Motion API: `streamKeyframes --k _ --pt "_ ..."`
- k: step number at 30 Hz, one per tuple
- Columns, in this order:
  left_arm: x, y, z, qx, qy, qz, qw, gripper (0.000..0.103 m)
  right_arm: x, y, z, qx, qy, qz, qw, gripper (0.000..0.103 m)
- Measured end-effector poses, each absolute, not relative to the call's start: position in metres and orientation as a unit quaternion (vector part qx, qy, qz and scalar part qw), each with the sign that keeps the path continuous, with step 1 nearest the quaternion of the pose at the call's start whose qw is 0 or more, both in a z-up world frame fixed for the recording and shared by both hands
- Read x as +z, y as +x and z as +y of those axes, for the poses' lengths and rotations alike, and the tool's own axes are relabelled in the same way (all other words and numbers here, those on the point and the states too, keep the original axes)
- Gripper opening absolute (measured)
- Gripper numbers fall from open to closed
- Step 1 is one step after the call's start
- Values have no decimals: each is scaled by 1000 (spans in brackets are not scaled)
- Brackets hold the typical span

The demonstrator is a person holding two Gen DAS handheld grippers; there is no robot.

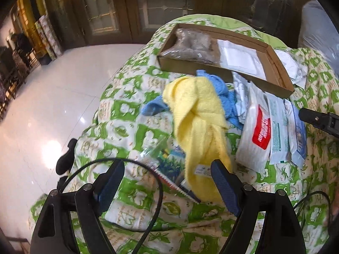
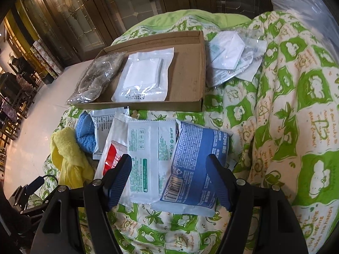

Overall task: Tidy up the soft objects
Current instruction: 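Grasp the yellow towel with the left gripper while the right gripper grasps the blue printed packet, then carry the yellow towel with the left gripper while the right gripper carries the blue packet to the box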

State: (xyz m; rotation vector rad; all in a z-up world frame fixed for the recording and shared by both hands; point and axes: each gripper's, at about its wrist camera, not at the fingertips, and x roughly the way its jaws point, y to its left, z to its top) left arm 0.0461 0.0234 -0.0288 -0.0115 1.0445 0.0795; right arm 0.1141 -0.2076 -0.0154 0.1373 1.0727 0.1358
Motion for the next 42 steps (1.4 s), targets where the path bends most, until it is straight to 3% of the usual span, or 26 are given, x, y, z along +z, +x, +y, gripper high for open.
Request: streamKeyframes --k 15,18,19,20,24,33,36,38,42 --pt "-60 119 -7 28 71 539 839 86 -50 133 -233 18 80 572 816 72" --pt "-65 110 -8 8 66 531 845 57 -63 140 -227 24 77 588 805 71" --pt "-64 107 -9 -4 57 531 846 43 -66 141 -227 18 79 590 803 65" --pt "-62 104 -9 -10 50 530 846 36 -66 140 -229 17 83 589 804 64" --pt "-51 91 -8 -23 39 524 850 30 -56 131 -228 27 85 575 813 53" --pt "-50 67 -5 -29 50 540 840 31 -53 120 -206 39 41 572 818 53" --pt "-50 70 -11 -26 56 539 840 41 -53 119 -206 38 42 572 818 53" --pt "-51 78 -14 -20 57 540 840 57 -54 119 -206 37 40 572 818 53" --pt "-54 87 -19 -13 66 539 840 64 -53 118 -203 33 30 567 822 52"
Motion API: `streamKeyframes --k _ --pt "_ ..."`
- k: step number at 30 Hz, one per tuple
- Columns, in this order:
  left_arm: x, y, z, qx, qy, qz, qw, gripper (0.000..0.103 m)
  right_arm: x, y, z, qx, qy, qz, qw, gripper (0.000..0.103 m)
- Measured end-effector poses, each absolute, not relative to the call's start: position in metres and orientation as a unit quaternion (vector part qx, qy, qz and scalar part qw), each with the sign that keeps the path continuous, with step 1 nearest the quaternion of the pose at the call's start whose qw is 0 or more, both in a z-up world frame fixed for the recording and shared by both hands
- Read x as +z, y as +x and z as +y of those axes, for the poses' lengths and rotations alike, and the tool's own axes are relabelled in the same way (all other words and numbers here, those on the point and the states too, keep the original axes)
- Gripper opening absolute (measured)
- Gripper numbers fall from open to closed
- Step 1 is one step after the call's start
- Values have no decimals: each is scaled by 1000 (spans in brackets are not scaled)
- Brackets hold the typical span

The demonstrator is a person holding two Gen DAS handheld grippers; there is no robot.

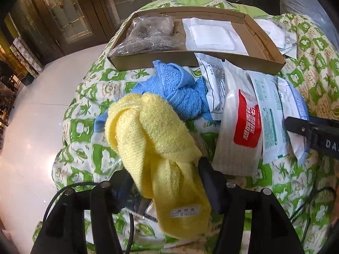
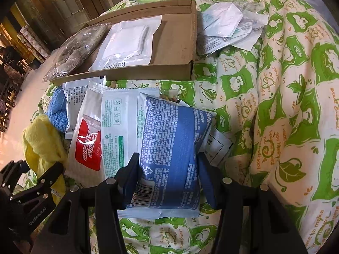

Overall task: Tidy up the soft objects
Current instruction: 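Carry the yellow towel with the left gripper while the right gripper carries the blue packet to the box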

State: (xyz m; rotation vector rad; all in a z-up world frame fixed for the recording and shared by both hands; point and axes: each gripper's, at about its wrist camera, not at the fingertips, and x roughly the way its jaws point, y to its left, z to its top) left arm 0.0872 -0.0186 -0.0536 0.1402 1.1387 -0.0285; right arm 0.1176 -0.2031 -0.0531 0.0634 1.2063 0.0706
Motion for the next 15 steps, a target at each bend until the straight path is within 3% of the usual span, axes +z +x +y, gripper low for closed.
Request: streamKeyframes --k 3,4,5,6,8,15 --pt "-57 91 -22 -12 73 538 840 63 -52 118 -202 33 27 563 825 52" --pt "-58 91 -22 -13 72 536 841 53 -51 118 -201 32 25 561 827 52" --pt "-58 90 -22 -17 71 534 842 32 -49 117 -201 32 23 558 829 52" --pt "-57 89 -23 -21 69 533 843 29 -48 117 -201 32 22 556 831 52" --pt "-55 86 -24 -29 65 526 847 24 -44 115 -200 32 19 549 835 52" --pt "-40 77 -26 -39 50 513 856 23 -30 110 -198 34 11 527 849 52"
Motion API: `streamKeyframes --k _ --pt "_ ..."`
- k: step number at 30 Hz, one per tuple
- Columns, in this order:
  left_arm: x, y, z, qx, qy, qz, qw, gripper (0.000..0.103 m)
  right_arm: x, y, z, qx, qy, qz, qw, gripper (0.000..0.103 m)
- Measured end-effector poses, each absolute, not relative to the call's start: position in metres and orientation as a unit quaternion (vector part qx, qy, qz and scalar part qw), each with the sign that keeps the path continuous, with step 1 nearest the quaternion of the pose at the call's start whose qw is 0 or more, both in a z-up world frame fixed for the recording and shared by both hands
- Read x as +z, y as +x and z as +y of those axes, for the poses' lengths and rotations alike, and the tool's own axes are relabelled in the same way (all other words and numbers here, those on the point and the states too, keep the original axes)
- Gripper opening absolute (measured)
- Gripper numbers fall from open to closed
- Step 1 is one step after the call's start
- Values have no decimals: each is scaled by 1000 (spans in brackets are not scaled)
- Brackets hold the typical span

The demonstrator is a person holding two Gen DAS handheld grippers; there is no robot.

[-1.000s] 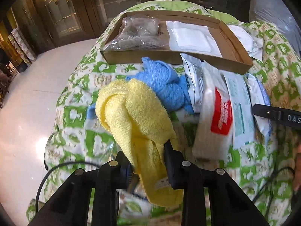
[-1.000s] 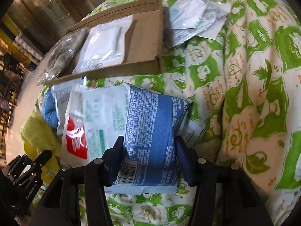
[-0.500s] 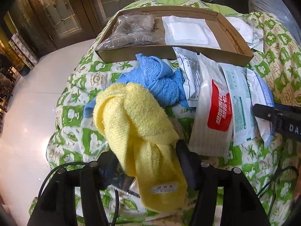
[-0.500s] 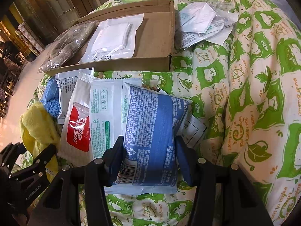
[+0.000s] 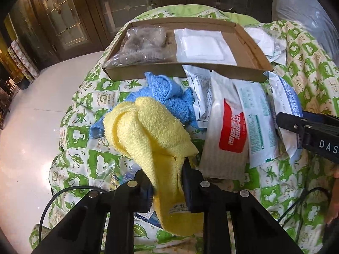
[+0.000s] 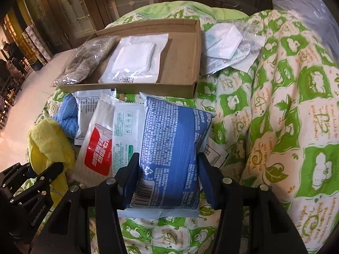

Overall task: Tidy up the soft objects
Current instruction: 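Carry the yellow towel with the left gripper while the right gripper carries the blue packet to the box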

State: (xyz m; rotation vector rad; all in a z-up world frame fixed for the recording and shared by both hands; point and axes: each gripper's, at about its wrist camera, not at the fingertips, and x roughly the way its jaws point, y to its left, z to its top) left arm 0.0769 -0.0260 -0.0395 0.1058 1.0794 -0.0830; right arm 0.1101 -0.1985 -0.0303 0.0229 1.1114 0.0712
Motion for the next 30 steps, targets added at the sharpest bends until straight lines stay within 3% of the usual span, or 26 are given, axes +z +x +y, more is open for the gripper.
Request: streamKeyframes --k 30 --pt "4 70 -37 -54 55 484 872 23 4 98 -193 43 1 482 875 52"
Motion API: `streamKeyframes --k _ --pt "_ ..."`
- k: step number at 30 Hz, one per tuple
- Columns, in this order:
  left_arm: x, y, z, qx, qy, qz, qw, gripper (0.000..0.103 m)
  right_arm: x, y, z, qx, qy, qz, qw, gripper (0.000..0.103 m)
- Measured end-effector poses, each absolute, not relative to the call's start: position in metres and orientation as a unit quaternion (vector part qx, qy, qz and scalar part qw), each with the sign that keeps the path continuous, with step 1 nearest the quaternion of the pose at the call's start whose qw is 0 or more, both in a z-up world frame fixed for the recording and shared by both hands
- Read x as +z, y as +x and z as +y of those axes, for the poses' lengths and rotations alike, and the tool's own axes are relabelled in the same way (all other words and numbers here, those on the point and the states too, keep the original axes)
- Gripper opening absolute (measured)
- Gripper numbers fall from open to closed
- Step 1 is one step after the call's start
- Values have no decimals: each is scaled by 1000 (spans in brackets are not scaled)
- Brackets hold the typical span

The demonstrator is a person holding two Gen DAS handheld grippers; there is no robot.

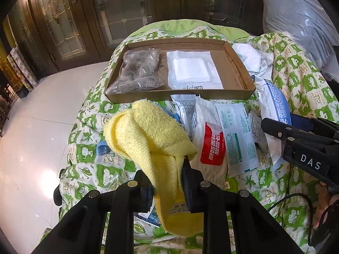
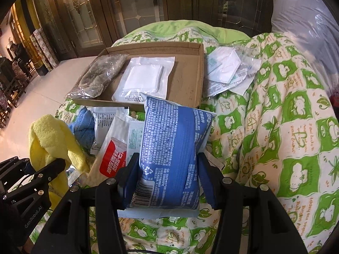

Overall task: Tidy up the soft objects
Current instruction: 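Carry the yellow towel with the left gripper while the right gripper carries the blue packet to the box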

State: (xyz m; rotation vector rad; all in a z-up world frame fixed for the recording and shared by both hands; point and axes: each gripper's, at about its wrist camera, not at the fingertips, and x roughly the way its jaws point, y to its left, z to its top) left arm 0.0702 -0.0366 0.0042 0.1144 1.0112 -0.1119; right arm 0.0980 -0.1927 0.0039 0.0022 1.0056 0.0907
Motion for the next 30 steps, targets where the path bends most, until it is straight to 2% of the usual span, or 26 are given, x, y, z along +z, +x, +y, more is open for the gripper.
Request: streamKeyframes --k 10,19,30 --pt "5 71 -36 -60 49 485 871 23 16 98 -193 50 7 470 881 52" --pt "21 80 -7 -92 -14 481 872 23 28 106 -207 65 33 467 881 52" --pt "21 100 -16 -101 6 500 860 23 13 125 -209 86 28 512 854 52"
